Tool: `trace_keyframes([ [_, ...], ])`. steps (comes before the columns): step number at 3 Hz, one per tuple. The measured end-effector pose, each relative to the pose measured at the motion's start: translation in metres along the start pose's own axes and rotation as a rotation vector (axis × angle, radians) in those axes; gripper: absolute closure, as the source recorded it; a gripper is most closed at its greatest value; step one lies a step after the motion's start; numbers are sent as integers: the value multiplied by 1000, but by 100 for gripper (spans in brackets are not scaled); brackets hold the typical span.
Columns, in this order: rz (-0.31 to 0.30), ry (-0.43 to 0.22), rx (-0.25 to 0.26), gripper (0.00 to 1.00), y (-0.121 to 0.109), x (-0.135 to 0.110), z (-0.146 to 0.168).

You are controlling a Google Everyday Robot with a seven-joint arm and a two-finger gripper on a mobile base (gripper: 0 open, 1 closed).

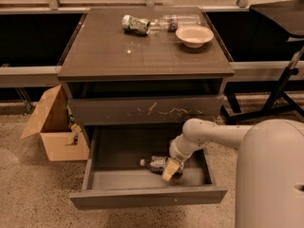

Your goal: Pick blue plastic bottle from middle drawer and place on counter

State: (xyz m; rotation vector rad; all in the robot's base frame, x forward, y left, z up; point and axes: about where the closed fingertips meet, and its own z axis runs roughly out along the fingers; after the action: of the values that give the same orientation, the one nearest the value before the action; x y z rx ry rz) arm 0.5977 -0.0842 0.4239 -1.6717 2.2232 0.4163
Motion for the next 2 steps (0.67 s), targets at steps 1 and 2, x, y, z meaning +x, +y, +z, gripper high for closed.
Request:
trace_keyframes([
  [1, 20, -9, -17, 2, -8, 10, 19],
  [2, 31, -10, -24, 25, -14, 18, 30],
])
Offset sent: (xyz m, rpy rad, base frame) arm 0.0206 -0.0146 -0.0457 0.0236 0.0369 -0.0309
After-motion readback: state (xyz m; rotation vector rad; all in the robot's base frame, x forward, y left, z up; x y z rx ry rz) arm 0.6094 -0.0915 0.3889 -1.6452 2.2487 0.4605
